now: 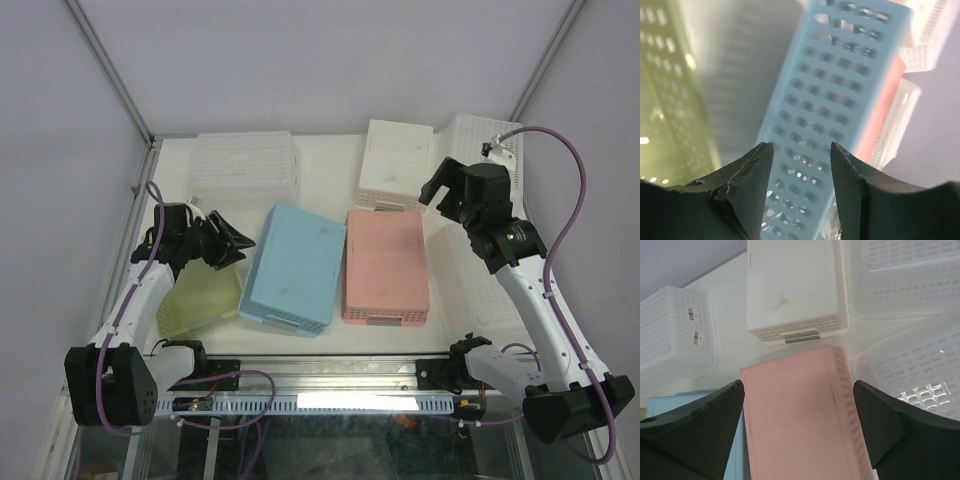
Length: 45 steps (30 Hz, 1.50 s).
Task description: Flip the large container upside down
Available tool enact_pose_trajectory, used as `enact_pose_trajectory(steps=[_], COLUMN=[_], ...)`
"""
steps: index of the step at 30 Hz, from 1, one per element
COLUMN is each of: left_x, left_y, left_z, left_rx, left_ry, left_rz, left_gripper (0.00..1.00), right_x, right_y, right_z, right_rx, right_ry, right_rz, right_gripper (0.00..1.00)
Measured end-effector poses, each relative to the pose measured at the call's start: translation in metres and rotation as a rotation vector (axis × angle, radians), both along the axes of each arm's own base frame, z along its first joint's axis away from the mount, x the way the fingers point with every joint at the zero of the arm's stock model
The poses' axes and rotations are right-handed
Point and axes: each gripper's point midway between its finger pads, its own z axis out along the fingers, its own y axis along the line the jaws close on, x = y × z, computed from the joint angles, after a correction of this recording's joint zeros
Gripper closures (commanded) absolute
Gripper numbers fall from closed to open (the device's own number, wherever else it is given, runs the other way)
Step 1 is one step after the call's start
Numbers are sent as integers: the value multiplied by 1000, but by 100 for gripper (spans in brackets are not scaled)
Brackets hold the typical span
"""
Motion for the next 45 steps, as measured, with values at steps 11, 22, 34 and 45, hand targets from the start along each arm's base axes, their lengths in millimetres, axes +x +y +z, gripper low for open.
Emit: enact_pose_trajectory(steps=[11, 22, 34, 45], left_x=[-8, 2, 92, 238], left_y=[21, 28, -36, -150], left_z=[-23, 3, 60, 18], left_rx=[140, 383, 478, 516], left_ry=[68, -31, -175, -293], left_rz=[62, 54, -33, -205], left_gripper=[48, 38, 32, 26], right_x=[0, 4, 13, 3], right_y=[4, 16, 87, 81], right_z=[0, -3, -37, -31], right_rx=[17, 56, 113, 120], right_ry=[1, 12, 105, 89], right_rz=[12, 58, 261, 246], right_gripper=[6, 7, 8, 8])
